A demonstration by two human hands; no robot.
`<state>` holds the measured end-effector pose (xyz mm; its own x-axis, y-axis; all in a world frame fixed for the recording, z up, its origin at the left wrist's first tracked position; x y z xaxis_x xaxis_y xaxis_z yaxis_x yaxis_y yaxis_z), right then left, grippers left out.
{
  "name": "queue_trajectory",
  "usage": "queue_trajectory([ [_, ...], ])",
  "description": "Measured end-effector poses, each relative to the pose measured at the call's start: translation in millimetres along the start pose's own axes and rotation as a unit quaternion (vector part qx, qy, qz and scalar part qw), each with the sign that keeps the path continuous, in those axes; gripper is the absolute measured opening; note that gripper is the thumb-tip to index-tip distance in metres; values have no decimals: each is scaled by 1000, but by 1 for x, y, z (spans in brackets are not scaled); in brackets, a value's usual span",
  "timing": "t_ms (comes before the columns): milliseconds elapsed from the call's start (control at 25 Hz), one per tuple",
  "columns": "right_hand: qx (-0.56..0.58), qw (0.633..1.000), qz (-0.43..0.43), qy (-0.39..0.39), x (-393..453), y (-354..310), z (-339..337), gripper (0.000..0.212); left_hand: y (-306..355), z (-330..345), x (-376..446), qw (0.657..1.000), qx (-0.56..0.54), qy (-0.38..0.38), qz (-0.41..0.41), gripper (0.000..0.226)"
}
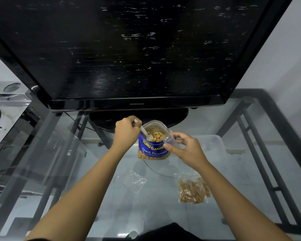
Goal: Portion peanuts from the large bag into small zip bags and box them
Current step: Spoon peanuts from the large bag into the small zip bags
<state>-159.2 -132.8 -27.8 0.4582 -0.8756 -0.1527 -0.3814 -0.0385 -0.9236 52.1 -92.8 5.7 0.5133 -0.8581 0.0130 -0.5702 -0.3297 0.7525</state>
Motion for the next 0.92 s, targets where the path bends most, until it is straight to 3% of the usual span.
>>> queue_trajectory([
  [120, 6, 1000, -2, -2, 0, 0, -1, 38, 6, 8, -4, 1000, 0, -18, 15, 18],
  [360, 5, 1000, -3, -7, -1, 0, 0, 36, -23, 6, 2, 986, -129, 1, -105, 19],
  [680, 1, 1000, 1, -14, 0, -1, 0, 37, -18, 18, -5, 984, -141, -23, -105, 16],
  [800, -2, 1000, 4, -17, -1, -1, 0, 38, -24, 15, -4, 970, -195, -6, -142, 16],
  [920, -3, 1000, 7, -17, -1, 2, -1, 40, -25, 23, -6, 953, -244, -38, -173, 14],
])
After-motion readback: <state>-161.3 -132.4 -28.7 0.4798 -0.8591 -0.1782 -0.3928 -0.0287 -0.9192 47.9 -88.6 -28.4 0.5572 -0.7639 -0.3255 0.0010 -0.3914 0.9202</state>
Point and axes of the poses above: each hand's wrist, its own x-axis towards the middle knuckle, its own z-axis out of the palm, y = z × x, the point moved 8 cm from there along x, towards the middle knuckle, and after that the axes turned 3 degrees about z, right-handed, at the moved point
